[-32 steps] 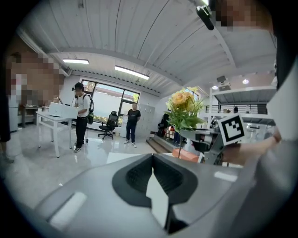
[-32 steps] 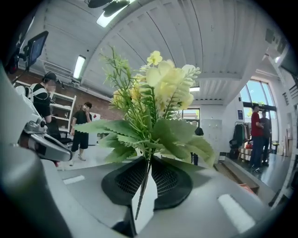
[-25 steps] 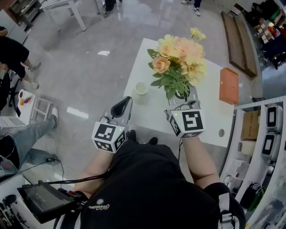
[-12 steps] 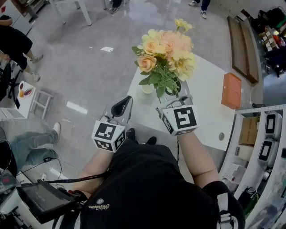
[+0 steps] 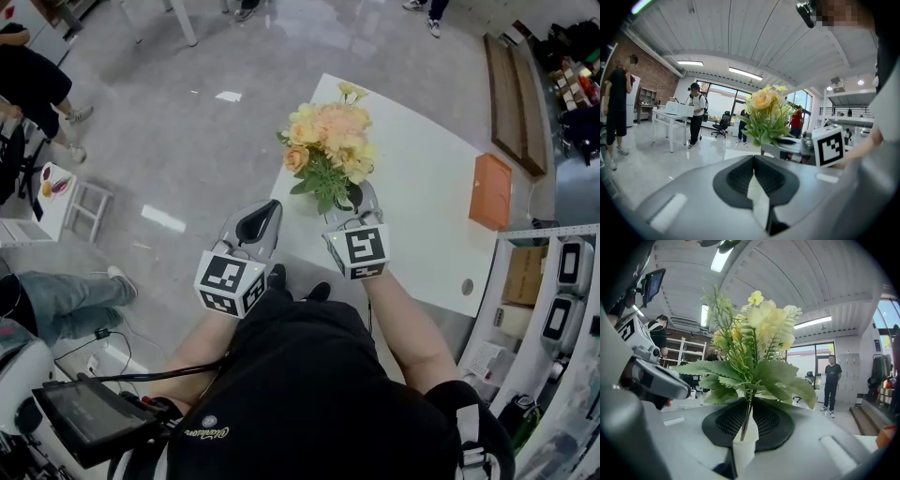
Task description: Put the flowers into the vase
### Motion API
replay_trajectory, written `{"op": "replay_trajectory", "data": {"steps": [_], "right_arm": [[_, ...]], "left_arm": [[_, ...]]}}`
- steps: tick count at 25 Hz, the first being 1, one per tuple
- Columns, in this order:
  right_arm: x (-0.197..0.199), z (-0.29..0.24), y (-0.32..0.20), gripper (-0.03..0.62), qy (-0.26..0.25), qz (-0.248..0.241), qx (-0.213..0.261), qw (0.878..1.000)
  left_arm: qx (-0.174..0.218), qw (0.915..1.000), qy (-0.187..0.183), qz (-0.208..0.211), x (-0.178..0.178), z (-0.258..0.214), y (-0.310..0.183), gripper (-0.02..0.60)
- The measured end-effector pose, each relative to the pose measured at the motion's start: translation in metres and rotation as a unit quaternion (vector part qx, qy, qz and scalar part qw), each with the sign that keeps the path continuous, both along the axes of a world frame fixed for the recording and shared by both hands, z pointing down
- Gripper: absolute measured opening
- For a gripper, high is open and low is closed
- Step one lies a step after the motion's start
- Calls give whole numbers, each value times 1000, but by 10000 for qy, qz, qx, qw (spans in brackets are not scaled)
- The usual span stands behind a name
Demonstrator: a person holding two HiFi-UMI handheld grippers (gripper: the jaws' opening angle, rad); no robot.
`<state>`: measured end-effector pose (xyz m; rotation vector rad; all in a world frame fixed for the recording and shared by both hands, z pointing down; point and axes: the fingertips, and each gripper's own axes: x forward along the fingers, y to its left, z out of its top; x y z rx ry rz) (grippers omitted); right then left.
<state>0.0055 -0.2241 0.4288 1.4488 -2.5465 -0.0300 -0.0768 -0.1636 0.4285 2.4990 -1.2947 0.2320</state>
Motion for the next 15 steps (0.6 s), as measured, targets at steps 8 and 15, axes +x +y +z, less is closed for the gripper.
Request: {"op": "replay_trajectory", "data": {"steps": [8,15], "right_arm": [[1,38,1,44,265,-55,-431,9987],[-1,38,-1,51,284,-178,-640,9974]], "left_arm": [[-59,10000,-14,20,3,1,2,8],[-71,10000,13,21,4,0,2,8]]}}
